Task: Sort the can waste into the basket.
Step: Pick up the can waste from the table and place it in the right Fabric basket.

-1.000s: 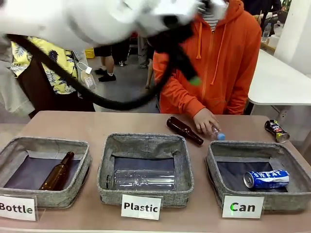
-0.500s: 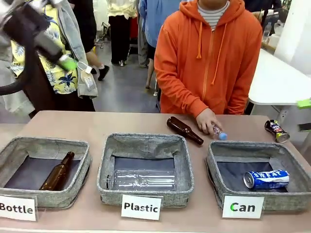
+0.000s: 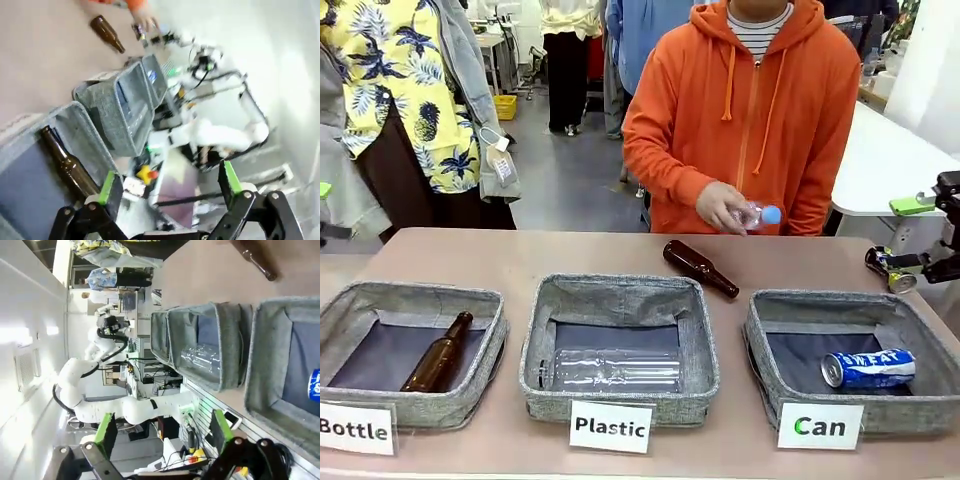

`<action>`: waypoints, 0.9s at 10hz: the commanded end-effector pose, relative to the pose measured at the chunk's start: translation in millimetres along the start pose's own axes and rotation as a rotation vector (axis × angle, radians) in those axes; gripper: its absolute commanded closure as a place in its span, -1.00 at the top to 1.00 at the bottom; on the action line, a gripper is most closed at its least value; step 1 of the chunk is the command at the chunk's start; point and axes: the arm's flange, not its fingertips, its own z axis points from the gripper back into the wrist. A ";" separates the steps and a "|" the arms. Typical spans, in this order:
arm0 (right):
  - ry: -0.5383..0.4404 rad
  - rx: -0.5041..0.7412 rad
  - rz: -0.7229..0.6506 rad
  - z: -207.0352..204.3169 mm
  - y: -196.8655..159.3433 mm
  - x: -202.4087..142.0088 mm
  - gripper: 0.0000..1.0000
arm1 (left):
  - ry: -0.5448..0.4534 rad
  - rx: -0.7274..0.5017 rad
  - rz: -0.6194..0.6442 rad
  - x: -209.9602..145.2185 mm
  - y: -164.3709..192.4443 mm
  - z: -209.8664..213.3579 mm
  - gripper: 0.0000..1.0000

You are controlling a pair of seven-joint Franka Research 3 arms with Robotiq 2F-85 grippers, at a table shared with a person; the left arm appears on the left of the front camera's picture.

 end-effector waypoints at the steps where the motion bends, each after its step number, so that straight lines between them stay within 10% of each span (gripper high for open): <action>1: 0.010 0.001 0.012 -3.9 3.5 -3.5 1.00 | -0.195 -0.090 0.101 14.3 -1.1 -2.4 1.00; 2: 0.010 0.001 0.012 -3.9 3.5 -3.5 1.00 | 0.000 0.000 0.000 0.0 0.0 0.0 1.00; 9: 0.010 0.001 0.012 -3.9 3.5 -3.5 1.00 | 0.000 0.000 0.000 0.0 0.0 0.0 1.00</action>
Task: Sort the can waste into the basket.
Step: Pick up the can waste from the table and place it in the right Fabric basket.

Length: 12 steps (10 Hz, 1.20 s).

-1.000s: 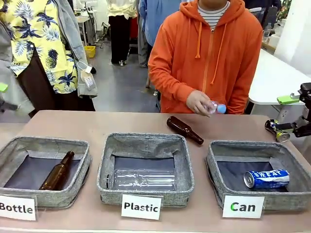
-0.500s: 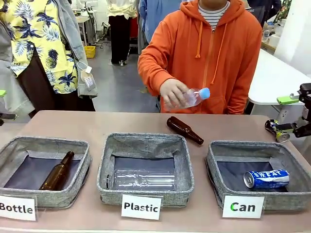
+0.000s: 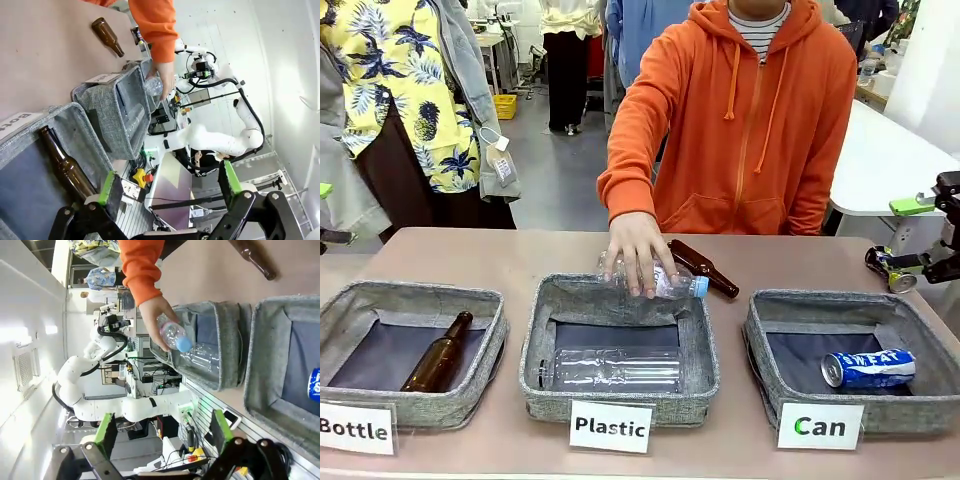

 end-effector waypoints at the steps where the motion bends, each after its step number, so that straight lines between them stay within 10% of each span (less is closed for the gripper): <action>1: -0.002 0.006 0.009 -1.0 2.2 -2.9 1.00 | 0.008 0.007 -0.016 -2.8 0.2 1.1 1.00; 5: 0.000 0.001 0.000 0.1 0.0 -0.1 1.00 | 0.008 0.007 -0.016 -2.8 0.2 1.1 1.00; 8: -0.355 -0.714 0.322 52.5 -2.7 11.5 1.00 | 0.008 0.007 -0.016 -2.8 0.2 1.1 1.00; 12: -0.653 -1.077 0.465 91.6 -5.7 24.4 1.00 | 0.008 0.007 -0.016 -2.8 0.2 1.1 1.00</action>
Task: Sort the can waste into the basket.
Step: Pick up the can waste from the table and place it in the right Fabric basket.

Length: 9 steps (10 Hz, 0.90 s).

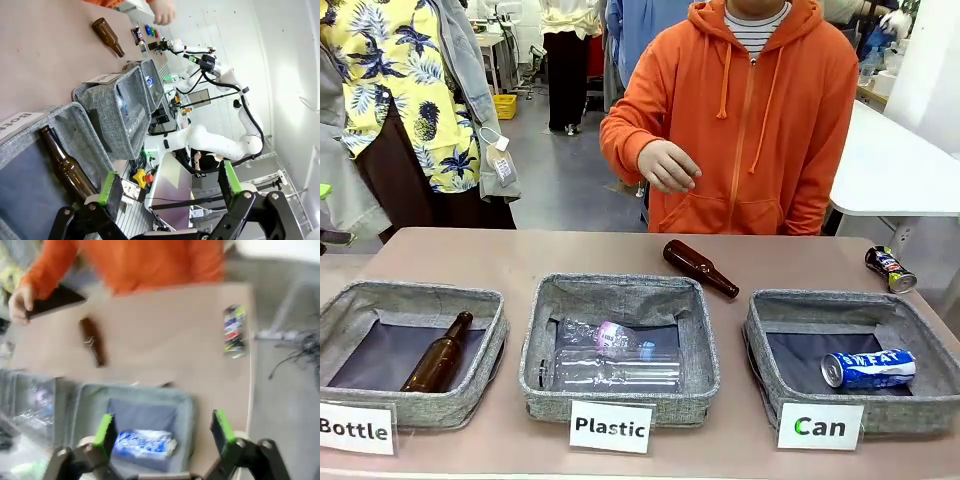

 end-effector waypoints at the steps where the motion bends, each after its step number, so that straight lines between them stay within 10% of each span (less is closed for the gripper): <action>1: -0.152 -0.215 -0.037 -12.1 4.0 -13.5 1.00 | 0.009 0.007 -0.018 -2.4 -0.7 0.4 1.00; 2: -0.094 -0.067 -0.125 -6.3 2.8 -18.8 1.00 | 0.009 0.007 -0.018 -2.4 -0.7 0.4 1.00; 9: -0.052 -0.274 0.080 -20.2 -3.5 21.4 1.00 | 0.009 0.007 -0.018 -2.4 -0.7 0.4 1.00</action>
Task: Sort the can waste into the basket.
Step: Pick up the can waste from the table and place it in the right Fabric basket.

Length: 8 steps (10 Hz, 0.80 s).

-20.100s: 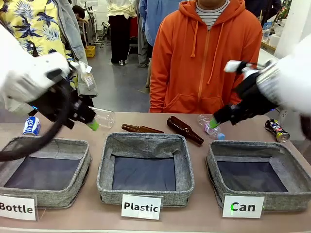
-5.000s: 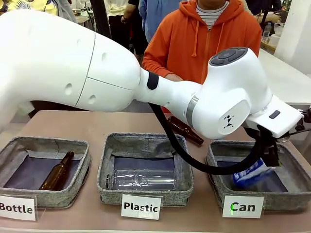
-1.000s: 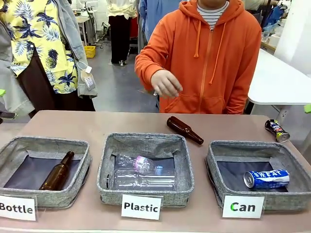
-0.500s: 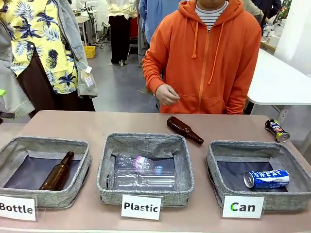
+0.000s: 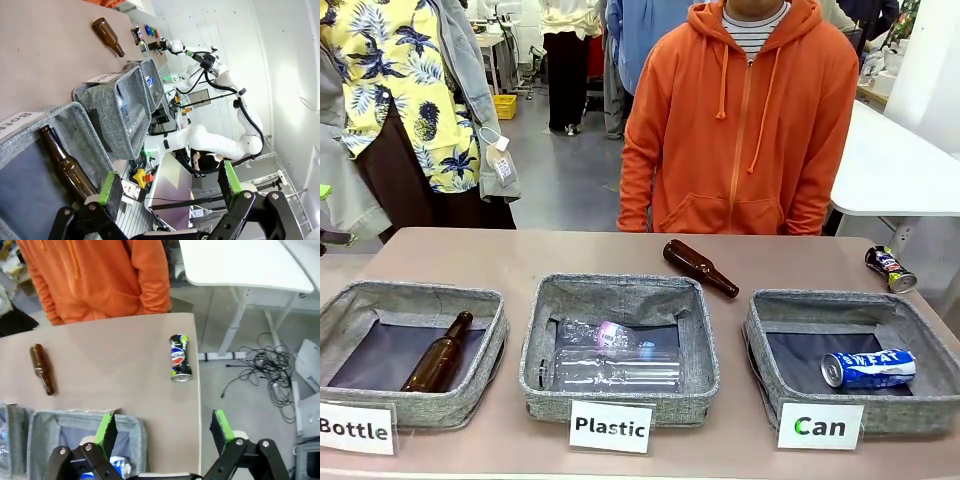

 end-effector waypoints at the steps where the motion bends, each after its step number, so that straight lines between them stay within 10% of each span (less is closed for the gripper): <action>1: 0.067 -0.069 0.008 -31.1 -4.8 26.6 1.00 | 0.010 0.007 -0.019 -2.1 -1.4 0.3 1.00; 8: 0.155 -0.170 0.007 -157.3 -15.5 44.5 1.00 | 0.010 0.007 -0.019 -2.1 -1.4 0.3 1.00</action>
